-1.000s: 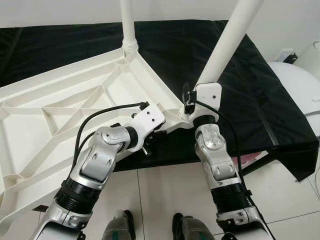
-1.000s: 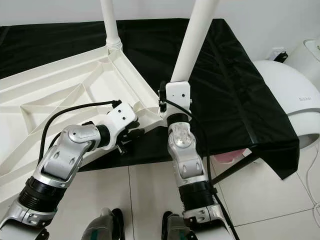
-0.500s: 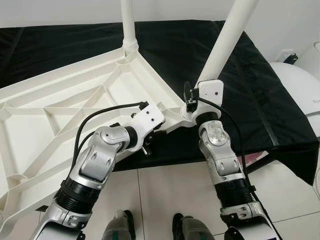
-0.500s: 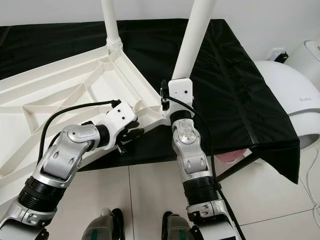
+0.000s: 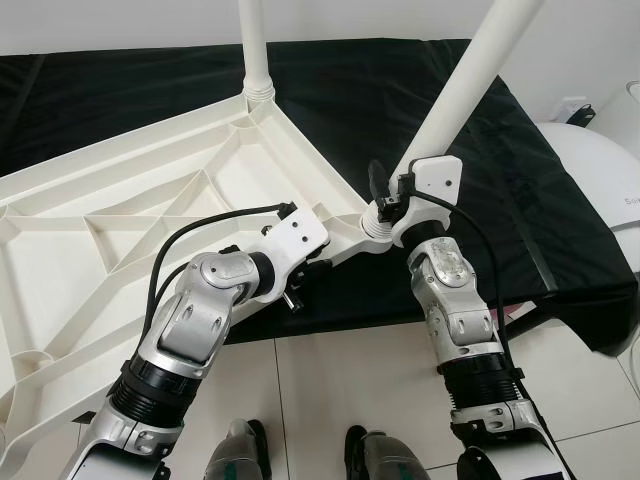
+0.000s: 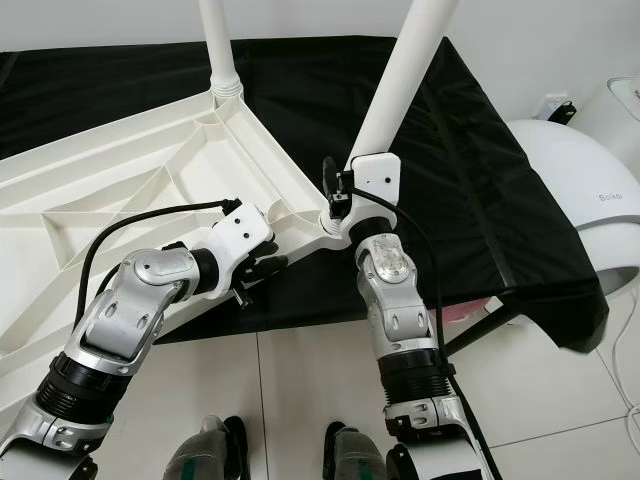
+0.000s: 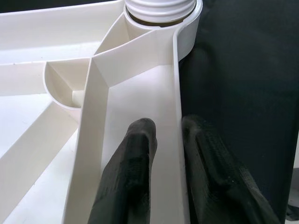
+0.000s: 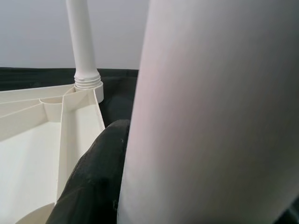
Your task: Building children table
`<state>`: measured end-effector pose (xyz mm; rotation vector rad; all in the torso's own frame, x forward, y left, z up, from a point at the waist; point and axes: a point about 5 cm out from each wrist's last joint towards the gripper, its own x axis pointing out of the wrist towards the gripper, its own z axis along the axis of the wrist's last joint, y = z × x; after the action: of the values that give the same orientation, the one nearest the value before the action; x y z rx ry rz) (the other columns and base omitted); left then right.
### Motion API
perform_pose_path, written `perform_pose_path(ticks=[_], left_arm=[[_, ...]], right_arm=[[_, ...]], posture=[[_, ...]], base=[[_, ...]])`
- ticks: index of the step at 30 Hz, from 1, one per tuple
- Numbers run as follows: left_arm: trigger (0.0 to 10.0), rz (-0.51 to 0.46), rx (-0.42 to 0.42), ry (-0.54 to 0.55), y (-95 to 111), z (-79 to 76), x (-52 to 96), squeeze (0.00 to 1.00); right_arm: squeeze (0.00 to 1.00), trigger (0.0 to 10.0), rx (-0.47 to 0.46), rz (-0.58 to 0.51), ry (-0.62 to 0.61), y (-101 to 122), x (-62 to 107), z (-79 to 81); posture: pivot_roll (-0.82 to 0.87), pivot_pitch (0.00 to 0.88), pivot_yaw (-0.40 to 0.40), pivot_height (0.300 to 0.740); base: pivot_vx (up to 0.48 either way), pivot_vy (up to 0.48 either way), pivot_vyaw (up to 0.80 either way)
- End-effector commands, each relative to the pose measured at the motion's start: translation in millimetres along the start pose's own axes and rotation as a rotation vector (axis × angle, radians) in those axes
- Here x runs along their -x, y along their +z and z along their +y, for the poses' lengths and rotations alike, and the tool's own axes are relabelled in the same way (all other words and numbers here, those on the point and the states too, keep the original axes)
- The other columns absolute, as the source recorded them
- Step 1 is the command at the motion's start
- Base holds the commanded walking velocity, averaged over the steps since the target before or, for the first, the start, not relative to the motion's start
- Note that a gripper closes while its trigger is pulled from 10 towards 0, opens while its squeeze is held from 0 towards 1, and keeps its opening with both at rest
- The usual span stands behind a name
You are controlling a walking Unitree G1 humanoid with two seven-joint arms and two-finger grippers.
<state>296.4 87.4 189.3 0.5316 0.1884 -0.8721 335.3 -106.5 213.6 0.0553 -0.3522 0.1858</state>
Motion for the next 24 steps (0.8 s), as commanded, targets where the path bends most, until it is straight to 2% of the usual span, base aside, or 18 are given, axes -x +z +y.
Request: perform_pose_path(ticks=[1,10,11,12,13,14,15,23,24], left_arm=[[10.0,0.006,0.001,0.062,-1.2,2.1,0.0,0.00],[10.0,0.006,0.000,0.062,-1.1,1.7,-0.5,0.00],[10.0,0.006,0.000,0.062,-1.1,1.8,-0.5,0.00],[10.0,0.005,0.000,0.063,-1.1,1.6,-0.5,0.00],[10.0,0.005,0.000,0.063,-1.1,1.6,-0.5,0.00],[10.0,0.005,0.000,0.064,-1.1,1.5,-0.5,0.00],[10.0,0.005,0.001,0.064,-0.9,1.3,-0.5,0.00],[10.0,0.007,0.004,0.065,-1.8,0.8,0.0,0.00],[10.0,0.007,0.005,0.065,-1.9,0.8,0.2,0.00]], right_arm=[[0.00,10.0,0.003,-0.055,-0.003,11.5,-2.0,-4.4],[0.00,10.0,-0.003,-0.052,0.028,10.8,-2.1,-3.5],[0.00,5.8,-0.005,-0.051,0.033,10.4,-1.9,-2.8],[0.00,4.8,-0.008,-0.048,0.037,9.7,-1.3,-2.0],[0.00,4.8,-0.008,-0.048,0.037,9.7,-1.3,-2.0],[0.00,7.2,-0.009,-0.045,0.042,9.1,-1.0,-1.1],[0.00,10.0,-0.010,-0.043,0.046,8.6,-0.6,-0.4],[0.00,10.0,-0.015,-0.038,0.060,7.9,-0.2,1.1],[0.00,1.6,-0.018,-0.039,0.062,8.0,-0.1,1.1]], posture=[[-0.11,0.185,-0.031,0.740],[-0.11,0.180,-0.034,0.740],[-0.11,0.180,-0.034,0.740],[-0.11,0.176,-0.036,0.740],[-0.11,0.176,-0.036,0.740],[-0.11,0.176,-0.036,0.740],[-0.11,0.177,-0.038,0.740],[-0.11,0.177,-0.038,0.740],[-0.11,0.181,-0.040,0.740]], base=[[0.000,0.000,0.00],[0.000,0.000,0.00],[0.000,0.000,0.00],[0.000,0.000,0.00],[0.000,0.000,0.00],[0.000,0.000,0.00],[0.000,0.000,0.00],[0.000,0.000,0.00],[0.000,0.000,0.00]])
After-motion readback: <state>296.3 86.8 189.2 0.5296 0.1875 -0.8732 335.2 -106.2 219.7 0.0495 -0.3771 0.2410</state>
